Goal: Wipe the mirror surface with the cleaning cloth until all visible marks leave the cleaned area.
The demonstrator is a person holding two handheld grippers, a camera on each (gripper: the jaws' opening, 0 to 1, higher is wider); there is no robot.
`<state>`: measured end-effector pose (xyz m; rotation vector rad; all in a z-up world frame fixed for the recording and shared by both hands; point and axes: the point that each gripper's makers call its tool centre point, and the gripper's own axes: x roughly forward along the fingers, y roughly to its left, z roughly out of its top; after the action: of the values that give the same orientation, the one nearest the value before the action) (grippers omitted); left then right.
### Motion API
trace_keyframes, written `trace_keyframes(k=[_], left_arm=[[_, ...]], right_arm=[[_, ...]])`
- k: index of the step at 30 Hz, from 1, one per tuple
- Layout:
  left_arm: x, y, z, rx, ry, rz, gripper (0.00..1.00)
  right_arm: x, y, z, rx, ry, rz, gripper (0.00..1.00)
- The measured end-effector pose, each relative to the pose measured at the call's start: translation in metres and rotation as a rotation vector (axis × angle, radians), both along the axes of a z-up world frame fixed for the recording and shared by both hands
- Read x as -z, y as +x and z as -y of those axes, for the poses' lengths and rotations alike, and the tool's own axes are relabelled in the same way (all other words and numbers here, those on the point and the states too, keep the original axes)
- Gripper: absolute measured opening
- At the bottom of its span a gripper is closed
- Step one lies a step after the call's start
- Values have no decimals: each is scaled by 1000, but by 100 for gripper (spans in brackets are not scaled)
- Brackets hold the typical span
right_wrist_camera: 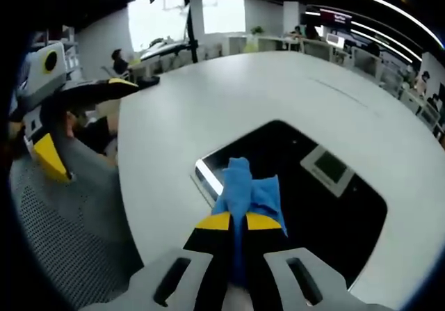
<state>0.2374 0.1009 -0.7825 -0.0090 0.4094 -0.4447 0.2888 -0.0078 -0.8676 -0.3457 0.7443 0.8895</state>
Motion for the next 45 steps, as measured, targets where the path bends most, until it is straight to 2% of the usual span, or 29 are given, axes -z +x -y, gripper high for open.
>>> trace_keyframes(k=[16,33,45], left_arm=[[1,0,0,0,4,-2,97],[2,-1,1,5,4,-10,97],[2,0,0,4,5,-8,97]], right_arm=[[0,1,2,23,47,-9,0],[1,6,38,93,54,-20,1],[0,5,39,100,49,-14,1]])
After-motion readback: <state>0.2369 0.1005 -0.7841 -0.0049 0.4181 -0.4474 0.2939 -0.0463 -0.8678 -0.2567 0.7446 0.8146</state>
